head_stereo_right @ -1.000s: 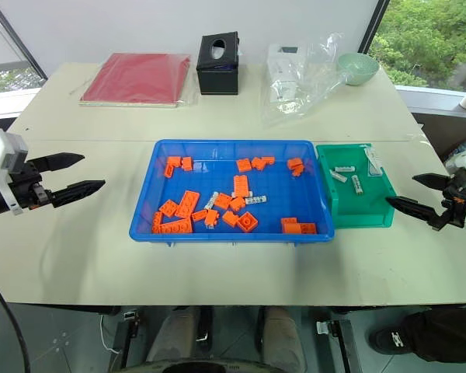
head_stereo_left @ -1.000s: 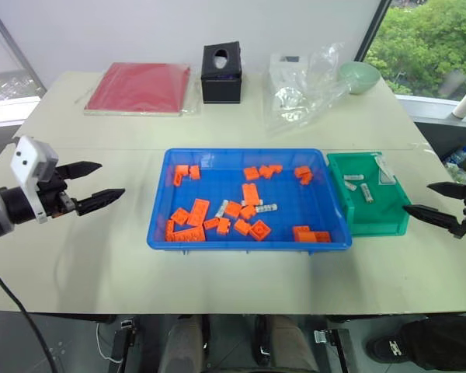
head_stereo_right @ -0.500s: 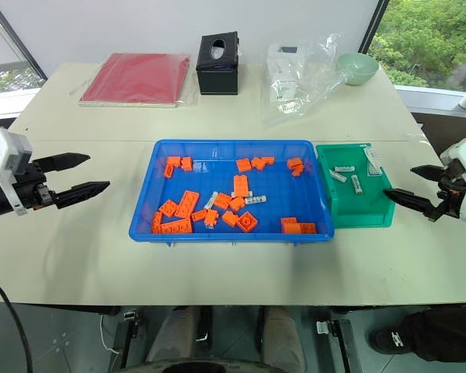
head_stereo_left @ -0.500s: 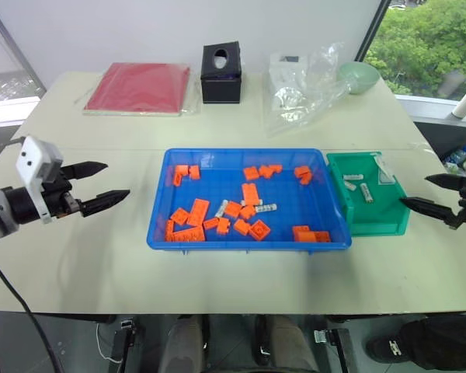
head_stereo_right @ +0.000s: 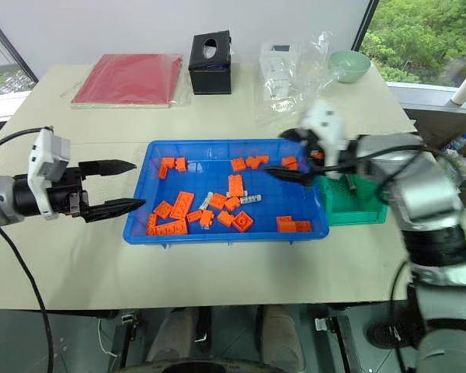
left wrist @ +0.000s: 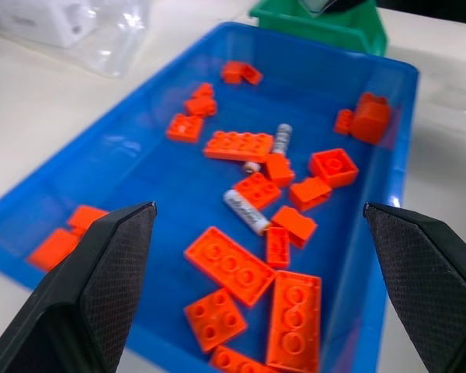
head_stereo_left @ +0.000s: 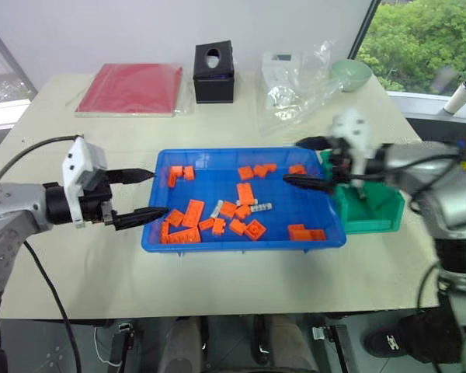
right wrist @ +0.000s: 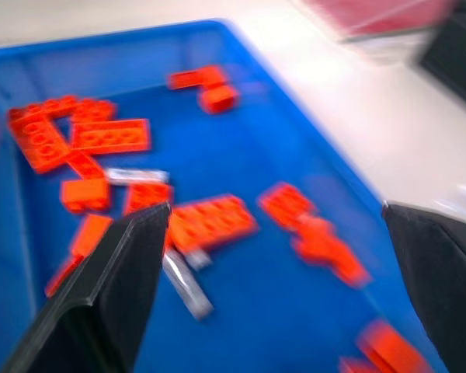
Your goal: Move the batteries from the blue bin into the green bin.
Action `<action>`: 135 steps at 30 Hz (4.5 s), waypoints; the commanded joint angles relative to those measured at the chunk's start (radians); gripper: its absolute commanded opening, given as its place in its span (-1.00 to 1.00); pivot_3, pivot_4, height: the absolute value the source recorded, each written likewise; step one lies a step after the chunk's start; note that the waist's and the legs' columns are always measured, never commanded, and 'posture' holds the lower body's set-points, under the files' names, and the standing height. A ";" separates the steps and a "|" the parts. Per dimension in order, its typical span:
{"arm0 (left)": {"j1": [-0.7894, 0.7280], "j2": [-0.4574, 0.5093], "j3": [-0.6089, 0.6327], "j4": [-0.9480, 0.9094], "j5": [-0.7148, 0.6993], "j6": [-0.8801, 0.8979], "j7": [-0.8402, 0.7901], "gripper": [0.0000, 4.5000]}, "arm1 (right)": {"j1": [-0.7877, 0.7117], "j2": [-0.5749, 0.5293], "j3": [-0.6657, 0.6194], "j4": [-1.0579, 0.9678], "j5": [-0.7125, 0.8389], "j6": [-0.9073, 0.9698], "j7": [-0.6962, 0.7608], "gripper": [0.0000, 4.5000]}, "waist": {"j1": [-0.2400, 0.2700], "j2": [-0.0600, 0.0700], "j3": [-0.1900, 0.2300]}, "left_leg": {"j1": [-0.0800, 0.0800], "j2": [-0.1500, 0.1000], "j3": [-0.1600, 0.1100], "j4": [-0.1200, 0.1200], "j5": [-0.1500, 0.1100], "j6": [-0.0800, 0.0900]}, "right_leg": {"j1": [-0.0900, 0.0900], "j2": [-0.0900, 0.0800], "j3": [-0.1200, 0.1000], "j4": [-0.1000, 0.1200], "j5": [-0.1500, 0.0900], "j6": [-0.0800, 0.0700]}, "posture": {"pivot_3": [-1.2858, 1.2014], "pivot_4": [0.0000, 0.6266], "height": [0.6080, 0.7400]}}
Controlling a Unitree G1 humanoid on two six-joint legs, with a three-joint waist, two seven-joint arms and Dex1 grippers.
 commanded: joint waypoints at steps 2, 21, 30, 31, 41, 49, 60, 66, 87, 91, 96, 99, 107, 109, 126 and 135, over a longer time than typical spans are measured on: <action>0.014 0.017 0.009 -0.024 0.006 -0.018 -0.014 1.00 | -0.084 0.092 0.133 0.068 -0.100 -0.041 -0.014 0.98 | 0.002 0.000 0.000 | -0.001 -0.001 0.000 0.000 0.000 0.000 | 0.000 -0.001 0.000 0.000 0.000 0.000 | 0.03 -0.52 0.94; 0.143 0.009 0.110 -0.168 -0.058 0.033 0.077 1.00 | -0.402 0.386 0.435 0.865 -0.474 -0.805 0.365 0.98 | -0.006 0.000 0.000 | 0.000 0.000 0.000 0.000 0.000 0.000 | 0.000 0.000 0.000 0.001 0.001 0.001 | 0.03 -0.52 0.94; 0.192 0.014 0.160 -0.216 -0.085 0.050 0.109 1.00 | -0.449 0.486 0.413 1.083 -0.562 -0.946 0.311 0.98 | -0.009 0.000 0.000 | 0.001 0.000 0.000 0.000 0.000 -0.001 | 0.000 0.000 0.000 0.002 0.001 0.001 | 0.03 -0.52 0.94; 0.191 0.015 0.161 -0.215 -0.087 0.051 0.111 1.00 | -0.455 0.493 0.410 1.098 -0.567 -0.954 0.314 0.98 | -0.008 0.000 0.000 | 0.001 0.000 0.000 0.000 0.001 -0.001 | 0.000 0.000 0.000 0.002 0.001 0.001 | 0.03 -0.52 0.94; 0.173 0.013 0.140 -0.214 -0.092 0.047 0.126 1.00 | -0.451 0.522 0.386 1.165 -0.593 -0.978 0.380 -0.20 | -0.009 0.000 0.000 | 0.001 0.000 0.000 0.000 0.001 -0.001 | 0.001 0.000 0.000 0.002 0.001 0.001 | 0.03 -0.52 0.94; 0.136 0.012 0.099 -0.196 -0.092 0.041 0.116 1.00 | -0.402 0.509 0.293 1.022 -0.534 -0.852 0.384 -0.99 | -0.008 0.000 0.000 | 0.001 0.000 0.000 0.000 0.001 -0.002 | 0.001 0.000 0.000 0.002 0.001 0.001 | 0.03 -0.52 0.94; 0.024 -0.016 -0.030 -0.099 -0.059 0.005 0.066 1.00 | -0.226 0.224 -0.161 0.150 -0.367 0.070 0.115 -0.99 | 0.014 0.001 0.001 | -0.001 -0.001 -0.001 0.000 0.001 -0.002 | 0.000 -0.002 -0.001 0.001 0.001 0.001 | 0.03 -0.52 0.94; -0.051 -0.034 -0.105 -0.025 -0.026 -0.023 0.019 1.00 | 0.015 -0.066 -0.350 -0.103 -0.343 0.334 0.054 -0.99 | 0.023 0.001 0.001 | 0.000 -0.002 0.000 0.000 0.001 -0.001 | 0.000 -0.001 -0.001 0.000 -0.001 -0.003 | 0.03 -0.52 0.94; -0.137 -0.080 -0.159 0.015 0.020 -0.033 -0.015 1.00 | -0.018 -0.100 -0.237 -0.142 -0.088 0.302 0.035 0.79 | -0.007 0.003 0.002 | 0.000 0.001 -0.001 -0.001 0.001 -0.001 | -0.001 0.003 0.001 0.001 0.000 0.000 | 0.03 -0.52 0.94; -0.138 -0.076 -0.147 0.001 0.014 -0.022 -0.004 1.00 | -0.037 -0.091 -0.008 -0.097 -0.096 0.150 0.176 0.79 | 0.008 0.002 0.002 | -0.001 0.000 -0.002 -0.001 0.001 -0.001 | 0.000 0.001 -0.001 0.000 0.000 0.000 | 0.03 -0.52 0.94; -0.115 -0.062 -0.121 -0.024 0.008 -0.015 0.004 1.00 | -0.069 -0.033 0.132 0.093 -0.174 -0.039 0.215 0.79 | 0.002 0.001 0.002 | -0.001 -0.002 -0.001 0.002 0.000 0.000 | 0.001 -0.001 0.000 -0.001 0.000 -0.001 | 0.03 -0.52 0.94; -0.094 -0.055 -0.098 -0.045 0.003 -0.008 0.018 1.00 | -0.075 -0.013 0.186 0.183 -0.222 -0.129 0.233 0.79 | 0.000 0.001 0.002 | -0.001 -0.001 -0.001 0.002 0.000 0.000 | 0.001 -0.001 0.000 0.000 0.000 0.000 | 0.03 -0.52 0.94; -0.032 -0.042 -0.044 -0.099 -0.018 0.012 0.046 1.00 | -0.076 0.018 0.223 0.330 -0.292 -0.275 0.267 0.79 | -0.001 0.002 0.002 | 0.000 -0.001 -0.001 0.001 0.000 0.000 | 0.000 0.000 -0.001 0.001 0.000 0.000 | 0.03 -0.52 0.94; -0.025 -0.041 -0.039 -0.104 -0.020 0.013 0.051 1.00 | -0.074 0.029 0.224 0.351 -0.302 -0.288 0.272 0.79 | 0.000 0.002 0.002 | 0.000 -0.001 -0.001 0.001 0.000 0.000 | 0.000 0.000 -0.001 0.001 0.000 0.000 | 0.03 -0.52 0.94; -0.072 -0.048 -0.073 -0.067 -0.004 -0.004 0.044 1.00 | 0.018 0.061 0.167 0.270 -0.308 -0.233 0.238 -0.97 | 0.001 0.002 0.002 | 0.000 -0.001 -0.001 0.001 0.001 -0.001 | 0.001 0.000 -0.001 0.001 0.000 0.000 | 0.03 -0.52 0.94; -0.100 -0.070 -0.118 -0.014 0.019 -0.028 0.022 1.00 | 0.086 -0.140 -0.215 0.011 -0.186 0.075 0.104 -0.97 | 0.019 0.001 0.002 | 0.000 -0.001 -0.001 0.001 0.000 -0.001 | 0.001 0.000 -0.001 0.000 0.000 0.000 | 0.03 -0.52 0.94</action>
